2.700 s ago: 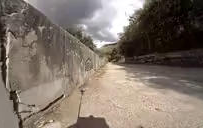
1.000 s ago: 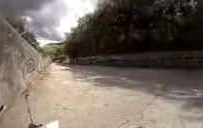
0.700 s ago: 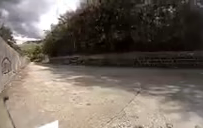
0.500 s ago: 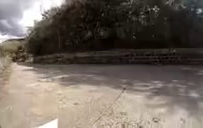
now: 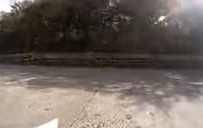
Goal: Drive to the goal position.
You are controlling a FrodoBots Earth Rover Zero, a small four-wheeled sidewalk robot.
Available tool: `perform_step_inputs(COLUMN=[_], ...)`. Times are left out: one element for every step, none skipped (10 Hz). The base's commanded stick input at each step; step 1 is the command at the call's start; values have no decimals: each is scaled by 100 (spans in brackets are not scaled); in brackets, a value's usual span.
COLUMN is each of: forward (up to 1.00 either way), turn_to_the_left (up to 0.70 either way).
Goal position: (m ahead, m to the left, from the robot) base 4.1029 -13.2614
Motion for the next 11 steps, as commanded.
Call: perform_step_inputs(forward=[0, 0, 0, 0, 0, 0, 0, 0, 0, 0, 0], turn_to_the_left=[-66, -66, -66, -66, -66, -66, -67, -67, -67, -67, -67])
